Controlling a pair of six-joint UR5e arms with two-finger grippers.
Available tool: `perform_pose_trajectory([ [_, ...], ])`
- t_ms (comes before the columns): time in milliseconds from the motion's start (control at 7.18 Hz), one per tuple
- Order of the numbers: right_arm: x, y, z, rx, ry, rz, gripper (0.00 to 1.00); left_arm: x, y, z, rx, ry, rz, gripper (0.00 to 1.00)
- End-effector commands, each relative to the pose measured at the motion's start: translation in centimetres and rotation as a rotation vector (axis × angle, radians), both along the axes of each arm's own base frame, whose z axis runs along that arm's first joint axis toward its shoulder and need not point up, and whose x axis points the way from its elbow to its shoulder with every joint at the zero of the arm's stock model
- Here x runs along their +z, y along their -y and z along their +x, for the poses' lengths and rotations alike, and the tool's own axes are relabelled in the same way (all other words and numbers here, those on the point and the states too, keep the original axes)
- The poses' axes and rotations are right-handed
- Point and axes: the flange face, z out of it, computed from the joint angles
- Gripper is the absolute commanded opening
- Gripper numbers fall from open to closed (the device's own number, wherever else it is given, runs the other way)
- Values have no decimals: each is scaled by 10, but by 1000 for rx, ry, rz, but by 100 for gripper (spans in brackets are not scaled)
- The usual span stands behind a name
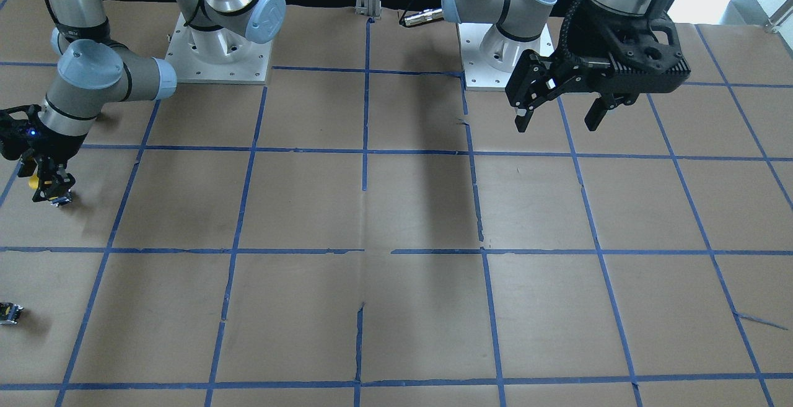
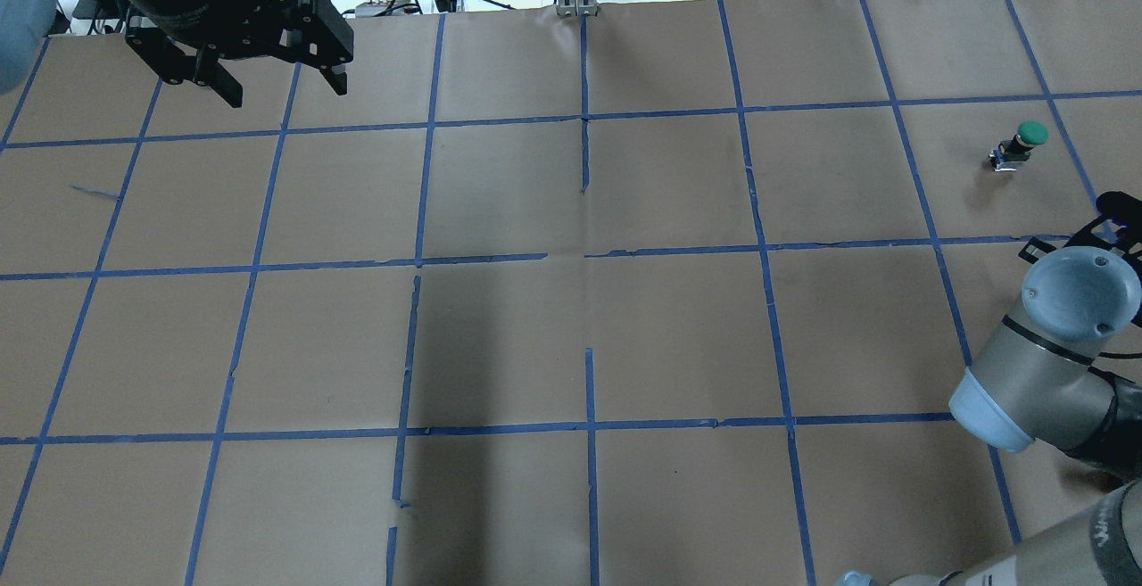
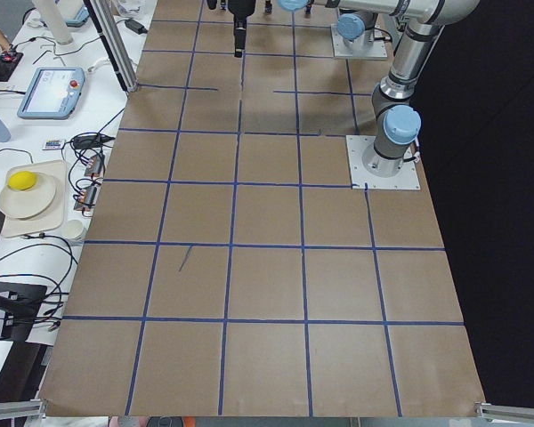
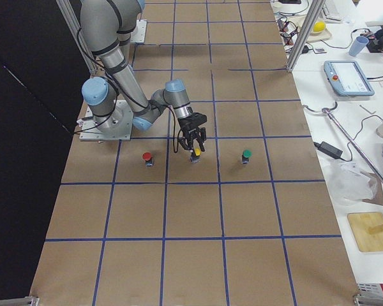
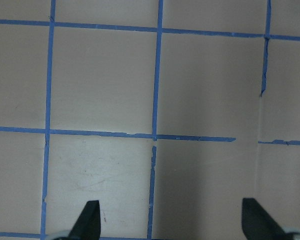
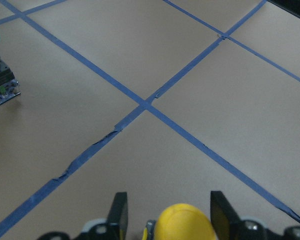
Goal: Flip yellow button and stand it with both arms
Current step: 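Lower the yellow button upright onto the table with the right gripper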
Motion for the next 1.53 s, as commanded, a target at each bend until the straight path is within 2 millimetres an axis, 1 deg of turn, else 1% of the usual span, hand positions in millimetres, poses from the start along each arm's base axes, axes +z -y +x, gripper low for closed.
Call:
perform_pose_trajectory([
  [0,3,0,1,6,-1,-8,99,0,0,1,2,0,0,100],
  [418,2,5,3,39,39,-16,100,0,0,1,2,0,0,100],
  [557,1,9,1,39,54,7,100,0,0,1,2,0,0,100],
  [696,5,19,-4,40,73,35,100,1,0,1,0,0,-2,100],
  [835,25,28,-9,40,108,86,100,0,0,1,2,0,0,100],
  [975,59,23,-3,42,132,122,100,0,0,0,0,0,0,100],
  [1114,87,15,3,46,160,150,100,0,0,0,0,0,0,100],
  [1253,112,23,-1,51,199,192,100,0,0,1,2,0,0,100],
  [1392,137,44,-11,56,245,245,100,-1,1,0,-1,0,1,100],
])
